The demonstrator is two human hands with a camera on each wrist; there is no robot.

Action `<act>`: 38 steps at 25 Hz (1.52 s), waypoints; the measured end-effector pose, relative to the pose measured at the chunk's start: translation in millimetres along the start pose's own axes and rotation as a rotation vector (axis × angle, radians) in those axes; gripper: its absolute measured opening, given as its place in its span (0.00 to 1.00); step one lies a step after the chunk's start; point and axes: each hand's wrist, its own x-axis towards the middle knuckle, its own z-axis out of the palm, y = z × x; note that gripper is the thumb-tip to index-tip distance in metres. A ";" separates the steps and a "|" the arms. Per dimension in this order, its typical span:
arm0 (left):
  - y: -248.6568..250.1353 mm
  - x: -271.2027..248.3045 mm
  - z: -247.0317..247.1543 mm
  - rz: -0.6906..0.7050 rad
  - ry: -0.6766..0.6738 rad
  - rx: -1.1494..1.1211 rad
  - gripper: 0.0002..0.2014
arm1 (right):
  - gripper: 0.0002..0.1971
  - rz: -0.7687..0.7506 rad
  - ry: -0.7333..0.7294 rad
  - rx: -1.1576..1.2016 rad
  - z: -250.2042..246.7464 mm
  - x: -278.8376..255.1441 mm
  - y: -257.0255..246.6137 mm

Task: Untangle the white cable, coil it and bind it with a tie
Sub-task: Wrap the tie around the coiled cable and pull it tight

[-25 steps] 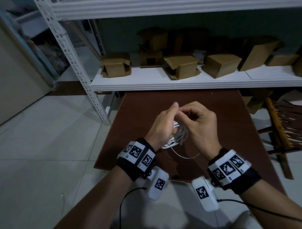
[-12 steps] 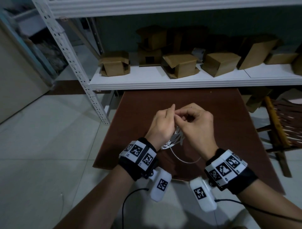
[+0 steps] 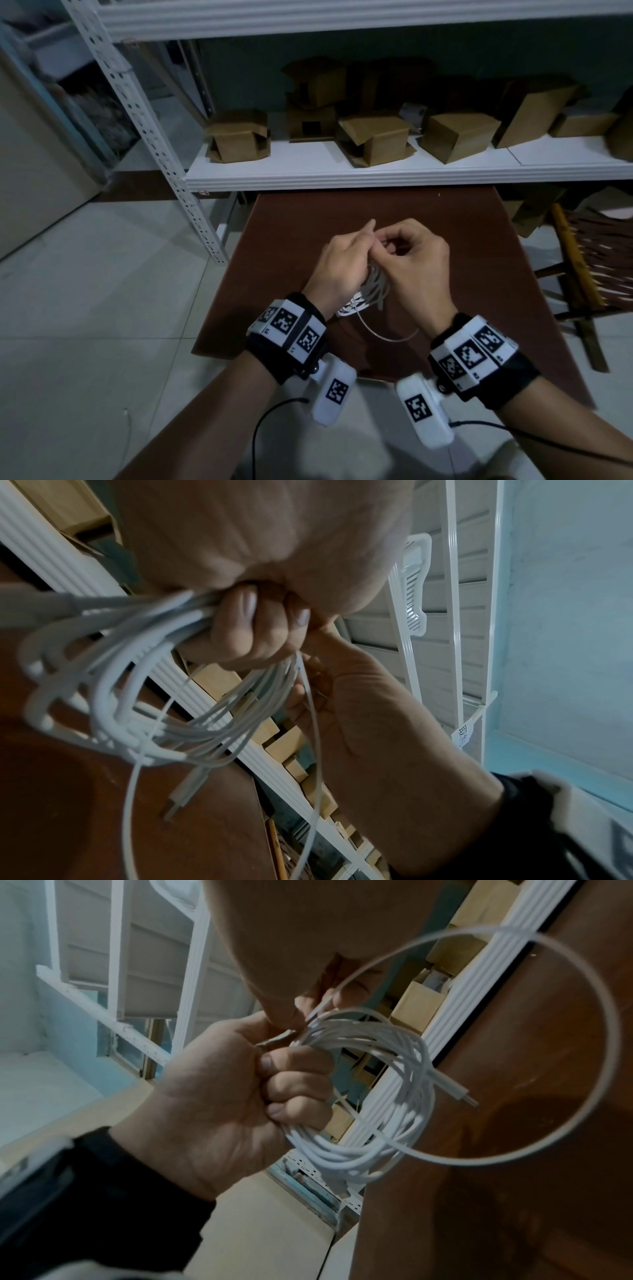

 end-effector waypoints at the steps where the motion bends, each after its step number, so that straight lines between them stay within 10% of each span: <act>1: 1.5 -1.3 0.0 0.025 0.006 0.014 0.20 | 0.03 -0.026 0.003 -0.003 -0.2 -0.5 -1.0; 22: -11.4 14.7 -5.7 0.088 0.167 0.022 0.17 | 0.07 -0.085 -0.001 0.012 2.9 -4.5 -3.7; 38: -9.9 3.6 1.6 0.199 0.033 -0.037 0.18 | 0.06 -0.170 0.046 -0.015 3.1 -2.7 -2.5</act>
